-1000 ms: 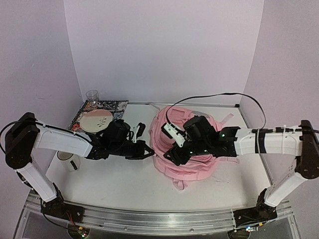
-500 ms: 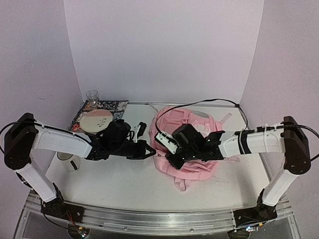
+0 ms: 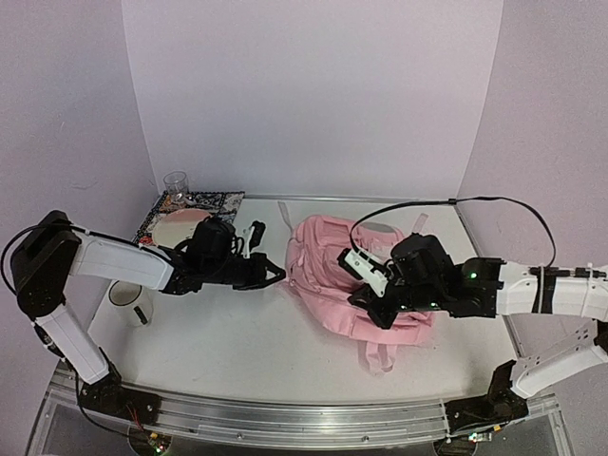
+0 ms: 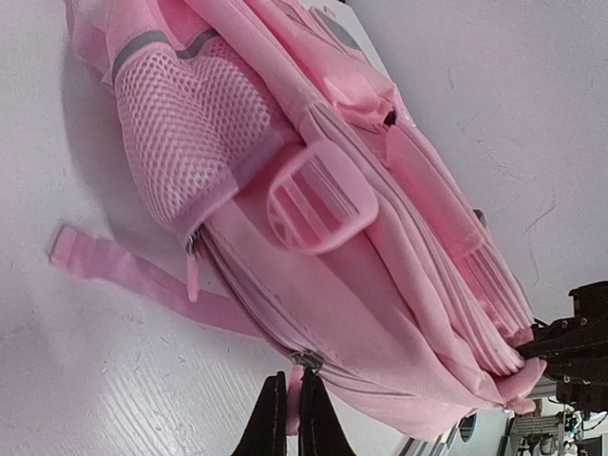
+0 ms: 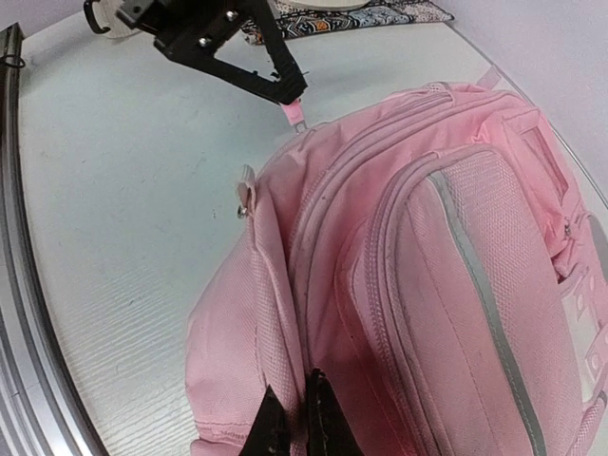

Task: Pack the student bag
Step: Zip the largest pocket of the bag in the student bag, then reset both arms

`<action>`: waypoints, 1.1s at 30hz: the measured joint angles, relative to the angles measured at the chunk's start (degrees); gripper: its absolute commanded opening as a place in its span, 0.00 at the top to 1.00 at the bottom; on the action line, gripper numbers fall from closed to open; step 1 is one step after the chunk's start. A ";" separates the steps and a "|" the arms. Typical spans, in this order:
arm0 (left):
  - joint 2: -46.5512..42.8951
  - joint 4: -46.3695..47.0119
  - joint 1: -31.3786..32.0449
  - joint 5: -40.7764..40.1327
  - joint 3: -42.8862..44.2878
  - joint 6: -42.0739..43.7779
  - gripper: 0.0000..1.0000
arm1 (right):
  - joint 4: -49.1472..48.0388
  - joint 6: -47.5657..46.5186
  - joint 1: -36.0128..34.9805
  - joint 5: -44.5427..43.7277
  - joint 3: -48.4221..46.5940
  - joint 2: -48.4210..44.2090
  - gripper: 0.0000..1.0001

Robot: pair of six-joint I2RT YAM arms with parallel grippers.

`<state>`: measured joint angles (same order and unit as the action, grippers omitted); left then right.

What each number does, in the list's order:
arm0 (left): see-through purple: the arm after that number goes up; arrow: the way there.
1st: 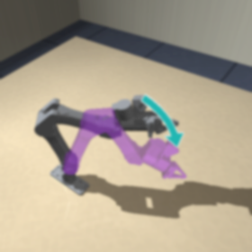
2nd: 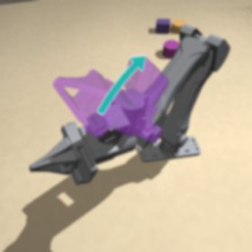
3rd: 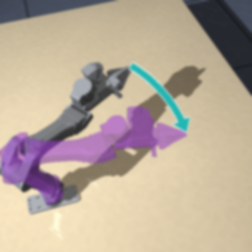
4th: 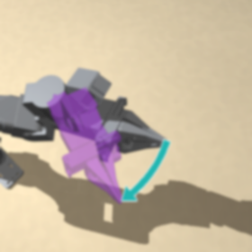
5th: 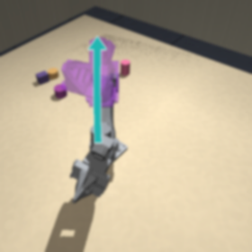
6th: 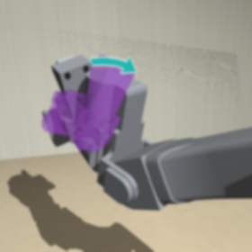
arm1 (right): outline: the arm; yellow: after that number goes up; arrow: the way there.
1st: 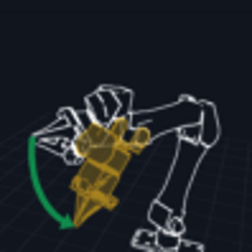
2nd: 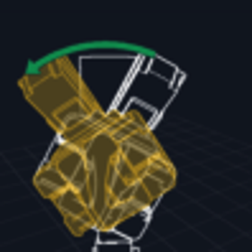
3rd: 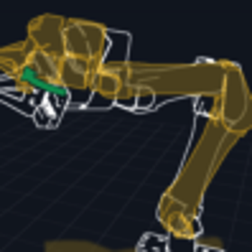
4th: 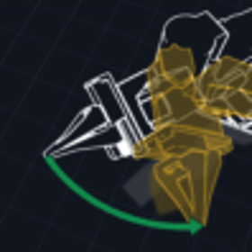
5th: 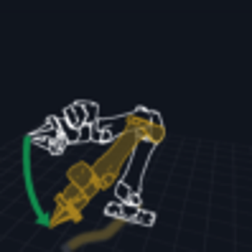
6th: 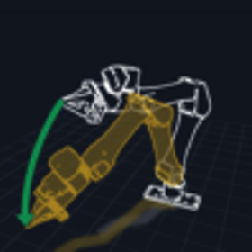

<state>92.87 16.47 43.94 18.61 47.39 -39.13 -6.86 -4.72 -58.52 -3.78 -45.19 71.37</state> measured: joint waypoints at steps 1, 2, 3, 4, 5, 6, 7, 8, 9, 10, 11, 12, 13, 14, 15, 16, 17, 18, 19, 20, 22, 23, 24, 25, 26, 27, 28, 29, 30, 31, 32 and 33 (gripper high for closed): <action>1.08 0.08 -0.11 -0.13 0.79 0.27 1.00 | 0.63 -0.02 0.02 0.43 0.44 -1.19 1.00; 2.49 0.12 -0.25 -0.33 1.85 0.47 1.00 | 1.21 -0.04 0.07 0.94 0.78 -2.03 1.00; 3.93 0.19 -0.43 -0.59 2.94 0.62 1.00 | 1.82 -0.05 0.16 1.53 1.03 -2.68 1.00; 5.40 0.16 -0.70 -1.06 4.01 0.71 1.00 | 2.41 -0.04 0.27 2.16 1.17 -3.07 1.00; 7.02 0.10 -1.07 -1.41 5.23 0.77 1.00 | 2.78 -0.02 0.36 2.75 1.30 -3.27 1.00; 8.75 0.13 -1.51 -1.58 6.53 0.80 1.00 | 2.96 -0.01 0.39 3.18 1.43 -3.34 1.00; 10.58 0.17 -1.90 -1.70 7.80 0.73 1.00 | 3.04 0.03 0.40 3.35 1.51 -3.34 1.00; 11.94 0.20 -2.16 -1.23 8.85 0.70 1.00 | 3.02 0.08 0.43 3.48 1.64 -3.34 1.00; 13.21 0.40 -2.16 -0.72 9.88 0.70 1.00 | 3.06 0.19 0.50 3.48 1.69 -3.25 1.00; 14.13 0.59 -2.16 -0.53 10.76 0.68 1.00 | 3.13 0.34 0.69 3.44 1.69 -3.02 1.00; 14.69 0.75 -2.17 -0.43 11.23 0.66 1.00 | 3.07 0.57 0.77 3.44 1.67 -2.65 1.00; 15.25 1.09 -2.21 -0.39 11.59 0.67 0.99 | 2.98 0.79 0.80 3.47 1.66 -2.18 1.00; 15.59 1.22 -2.25 -0.61 11.68 0.72 0.97 | 2.75 1.07 0.80 3.60 1.63 -1.39 1.00; 15.78 1.21 -2.32 -0.85 11.70 0.77 0.95 | 2.42 1.37 0.76 3.83 1.55 -0.41 1.00; 15.91 1.12 -2.42 -1.15 11.70 0.89 0.89 | 2.02 1.64 0.68 4.11 1.38 0.75 0.99; 15.97 0.98 -2.50 -1.52 11.70 1.06 0.83 | 1.71 1.81 0.60 4.30 1.13 1.80 0.94; 15.97 0.88 -2.63 -2.36 11.70 1.38 0.77 | 1.55 2.03 0.53 4.39 0.52 3.04 0.87; 15.97 0.78 -2.79 -3.17 11.70 1.75 0.71 | 1.37 2.33 0.47 4.46 -0.10 4.24 0.81; 15.96 0.61 -3.17 -4.42 11.70 2.15 0.64 | 1.36 2.59 0.42 4.60 -0.99 5.41 0.74; 15.90 0.46 -3.81 -6.04 11.70 2.45 0.56 | 1.45 2.72 0.33 4.81 -2.16 6.61 0.67; 15.41 0.45 -5.42 -8.70 11.58 3.06 0.41 | 1.18 3.35 0.10 5.14 -4.67 8.85 0.55; 14.72 0.34 -6.23 -9.94 11.33 3.29 0.34 | 1.02 3.39 0.01 5.32 -6.22 9.96 0.48; 13.85 0.16 -7.01 -11.12 11.03 3.55 0.27 | 0.89 3.36 -0.01 5.46 -7.90 11.08 0.43; 12.86 0.02 -7.54 -12.01 10.83 3.79 0.21 | 0.85 3.59 0.11 5.60 -9.55 12.07 0.38; 11.65 0.01 -7.96 -12.74 10.62 4.26 0.17 | 0.82 4.14 0.38 5.72 -11.42 13.22 0.33; 10.34 0.05 -8.29 -13.12 10.39 4.54 0.13 | 0.83 4.71 0.82 5.70 -13.35 14.41 0.29; 8.91 0.08 -8.70 -13.31 10.12 4.55 0.09 | 0.85 5.19 1.45 5.61 -15.27 15.61 0.26; 7.35 0.11 -9.16 -13.44 9.80 4.51 0.06 | 0.86 5.70 2.35 5.46 -17.18 16.84 0.22; 5.73 0.20 -9.57 -13.51 9.41 4.55 0.03 | 0.81 6.33 3.61 5.21 -19.07 18.07 0.17; 4.07 0.20 -10.27 -13.65 8.89 4.67 0.01 | 0.80 7.11 5.28 4.81 -20.40 18.93 0.12; 2.45 0.22 -11.08 -13.70 8.35 4.74 0.01 | 0.80 7.87 7.05 4.38 -21.63 19.75 0.07; 1.00 0.29 -12.24 -13.52 7.78 4.66 0.01 | 0.83 8.51 9.18 3.85 -22.59 20.40 0.03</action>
<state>93.86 16.75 31.70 5.09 55.17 -34.48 -6.03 3.78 -49.33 0.07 -67.78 91.78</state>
